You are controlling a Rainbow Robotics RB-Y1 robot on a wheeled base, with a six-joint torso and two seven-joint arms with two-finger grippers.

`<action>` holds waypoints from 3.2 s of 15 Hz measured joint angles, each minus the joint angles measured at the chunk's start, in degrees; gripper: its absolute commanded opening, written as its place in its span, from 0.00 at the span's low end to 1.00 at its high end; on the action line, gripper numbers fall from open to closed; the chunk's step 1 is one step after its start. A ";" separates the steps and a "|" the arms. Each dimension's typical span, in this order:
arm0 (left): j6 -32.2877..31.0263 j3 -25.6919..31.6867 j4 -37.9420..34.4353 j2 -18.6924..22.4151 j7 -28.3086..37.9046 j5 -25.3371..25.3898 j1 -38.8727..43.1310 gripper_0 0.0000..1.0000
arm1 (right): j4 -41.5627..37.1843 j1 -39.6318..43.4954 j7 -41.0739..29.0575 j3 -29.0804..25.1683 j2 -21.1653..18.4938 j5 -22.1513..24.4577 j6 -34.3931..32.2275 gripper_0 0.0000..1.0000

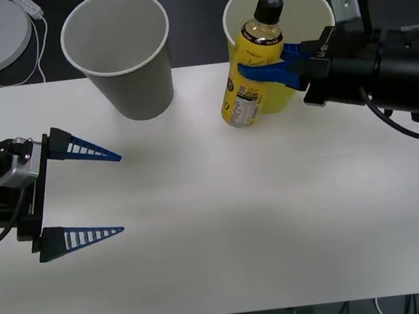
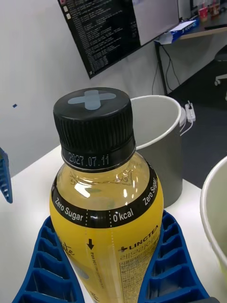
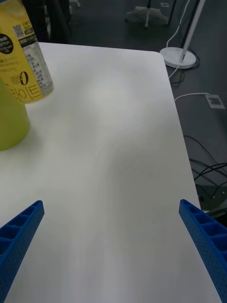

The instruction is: Put the can into the green bin and the plastic bottle into the gray bin

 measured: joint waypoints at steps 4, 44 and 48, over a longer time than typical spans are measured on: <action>0.00 0.00 0.00 0.00 0.00 0.00 0.00 1.00 | 0.04 -4.95 -4.59 0.00 -1.52 0.97 -3.04 0.00; 0.00 0.00 0.00 0.00 0.01 0.00 0.00 1.00 | 69.66 -79.30 -39.96 33.02 41.37 25.28 -41.37 0.00; 0.00 0.00 0.00 0.00 0.01 0.00 0.00 1.00 | 76.78 -83.62 -45.40 37.06 47.06 26.02 -42.70 0.00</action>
